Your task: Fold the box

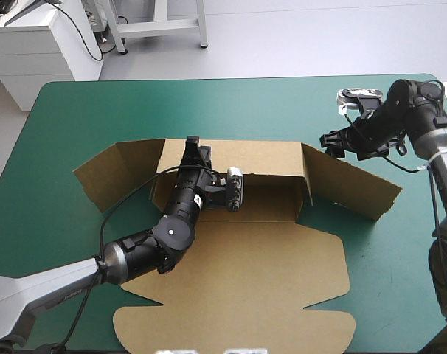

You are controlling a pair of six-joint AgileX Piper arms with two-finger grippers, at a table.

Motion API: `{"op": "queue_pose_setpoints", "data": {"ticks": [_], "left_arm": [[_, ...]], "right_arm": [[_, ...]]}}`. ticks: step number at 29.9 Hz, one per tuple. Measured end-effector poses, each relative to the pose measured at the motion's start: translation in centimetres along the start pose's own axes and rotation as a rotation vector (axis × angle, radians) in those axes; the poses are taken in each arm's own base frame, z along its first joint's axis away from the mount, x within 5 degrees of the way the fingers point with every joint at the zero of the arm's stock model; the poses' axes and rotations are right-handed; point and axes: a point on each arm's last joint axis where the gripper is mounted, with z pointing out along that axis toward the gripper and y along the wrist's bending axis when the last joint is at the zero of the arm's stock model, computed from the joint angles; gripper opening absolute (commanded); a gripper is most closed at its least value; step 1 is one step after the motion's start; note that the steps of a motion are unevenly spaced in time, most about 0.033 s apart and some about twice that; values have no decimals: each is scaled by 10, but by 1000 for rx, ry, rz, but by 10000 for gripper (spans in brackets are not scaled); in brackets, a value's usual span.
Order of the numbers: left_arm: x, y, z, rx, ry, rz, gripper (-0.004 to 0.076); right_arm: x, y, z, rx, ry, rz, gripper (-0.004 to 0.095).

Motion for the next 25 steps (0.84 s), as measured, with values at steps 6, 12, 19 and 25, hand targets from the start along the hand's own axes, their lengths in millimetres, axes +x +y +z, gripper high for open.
{"op": "queue_pose_setpoints", "data": {"ticks": [6, 12, 19, 25], "left_arm": [[0, 0, 0, 1, -3, 0, -10], [0, 0, 0, -1, 0, 1, -10], [-1, 3, 0, -5, 1, -13, -10], [-5, 18, 1, -35, -6, -52, -10]], "right_arm": [[15, 4, -17, 6, -16, -29, 667], [20, 5, -21, 7, -15, -34, 667], [20, 5, -21, 7, -14, -33, 666], [20, 5, -21, 6, -15, -33, 666]]}}
